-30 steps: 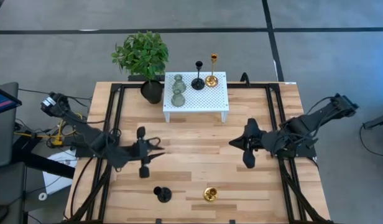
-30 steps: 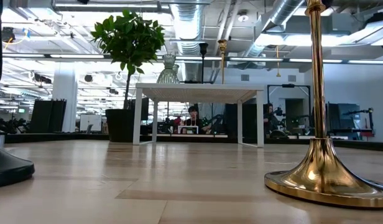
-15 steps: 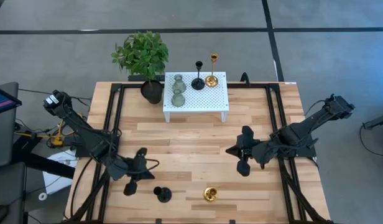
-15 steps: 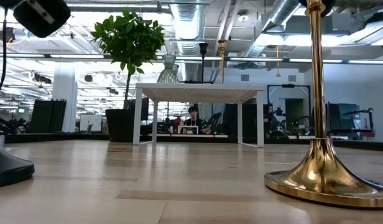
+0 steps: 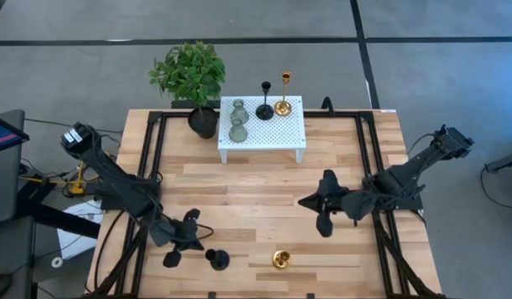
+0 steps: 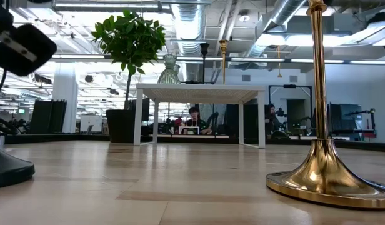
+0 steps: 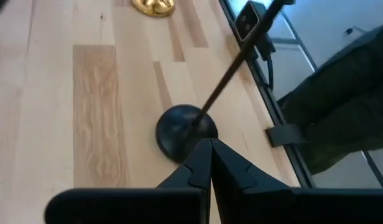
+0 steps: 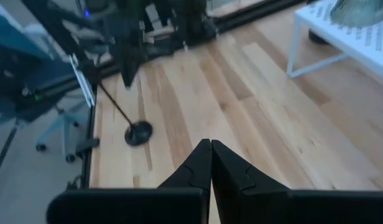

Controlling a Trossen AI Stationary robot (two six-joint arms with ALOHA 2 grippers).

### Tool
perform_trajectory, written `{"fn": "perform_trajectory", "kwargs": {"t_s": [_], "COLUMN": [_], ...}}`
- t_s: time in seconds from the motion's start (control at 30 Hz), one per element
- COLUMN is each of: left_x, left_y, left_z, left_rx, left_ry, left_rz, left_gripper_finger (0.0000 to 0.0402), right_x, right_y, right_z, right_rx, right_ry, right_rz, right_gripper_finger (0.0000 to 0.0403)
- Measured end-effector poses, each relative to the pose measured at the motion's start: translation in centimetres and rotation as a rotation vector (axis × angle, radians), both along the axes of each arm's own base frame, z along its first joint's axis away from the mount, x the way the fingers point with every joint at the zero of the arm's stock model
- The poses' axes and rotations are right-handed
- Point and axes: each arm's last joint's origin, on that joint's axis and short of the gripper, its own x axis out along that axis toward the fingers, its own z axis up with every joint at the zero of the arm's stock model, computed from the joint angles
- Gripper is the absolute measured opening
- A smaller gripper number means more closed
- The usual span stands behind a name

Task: Pick & Place candle stick holders
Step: Put the black candle holder on the shelf aligned with the other black candle holder

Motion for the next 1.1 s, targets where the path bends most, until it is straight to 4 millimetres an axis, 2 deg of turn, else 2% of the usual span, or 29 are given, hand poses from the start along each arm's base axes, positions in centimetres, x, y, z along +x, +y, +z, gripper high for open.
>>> {"fn": "perform_trajectory", "kwargs": {"t_s": [0.23, 0.5, 0.7, 0.87, 1.1], "left_x": [1.3, 2.8, 3.3, 4.1, 5.1], "left_y": [-1.1, -2.7, -3.2, -3.0, -2.5], "left_z": [-2.6, -4.5, -5.2, -5.2, -5.1], "left_rx": [0.004, -0.021, -0.026, -0.041, -0.075], "left_ry": [0.0, -0.027, -0.04, -0.097, -0.133], "left_rz": [0.012, 0.01, 0.023, 0.105, 0.147], "left_gripper_finger": [0.0022, 0.011, 0.018, 0.0227, 0.0256], "right_x": [0.4, 0.5, 0.5, 0.5, 0.5], "right_y": [-0.2, -0.3, -0.4, -0.4, -0.4], "right_z": [0.6, 0.6, 0.6, 0.6, 0.6], "right_rx": [0.017, 0.035, 0.052, 0.052, 0.051], "right_ry": [-0.074, -0.078, -0.078, -0.078, -0.078], "right_rz": [-0.052, -0.067, -0.084, -0.084, -0.084], "right_gripper_finger": [0.0, 0.0, 0.0, 0.0, 0.0]}}
